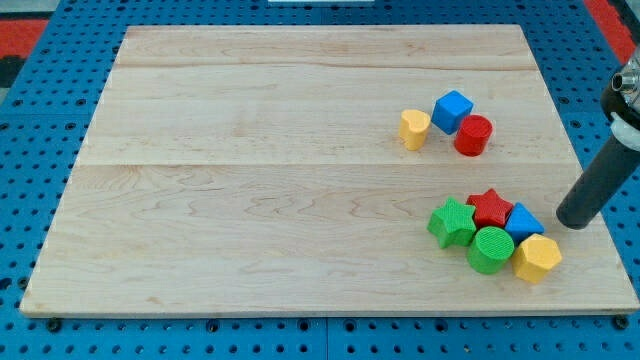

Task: Move your arm to the bottom right

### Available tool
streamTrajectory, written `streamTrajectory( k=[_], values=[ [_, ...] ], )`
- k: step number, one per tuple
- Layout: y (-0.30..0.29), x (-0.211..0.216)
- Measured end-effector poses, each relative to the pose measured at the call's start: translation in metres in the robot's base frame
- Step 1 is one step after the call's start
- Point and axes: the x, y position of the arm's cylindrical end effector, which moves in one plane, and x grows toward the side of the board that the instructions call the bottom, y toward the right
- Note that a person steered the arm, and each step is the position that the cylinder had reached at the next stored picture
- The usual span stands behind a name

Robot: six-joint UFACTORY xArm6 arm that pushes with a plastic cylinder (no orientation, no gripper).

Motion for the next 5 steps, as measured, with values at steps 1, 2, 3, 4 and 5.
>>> streamTrajectory(
  k=[1,2,3,4,5],
  values=[
    [0.013,0.010],
    [0.014,0.025],
    [0.011,0.050],
    [0.011,0.062],
    [-0.062,0.061]
  ],
)
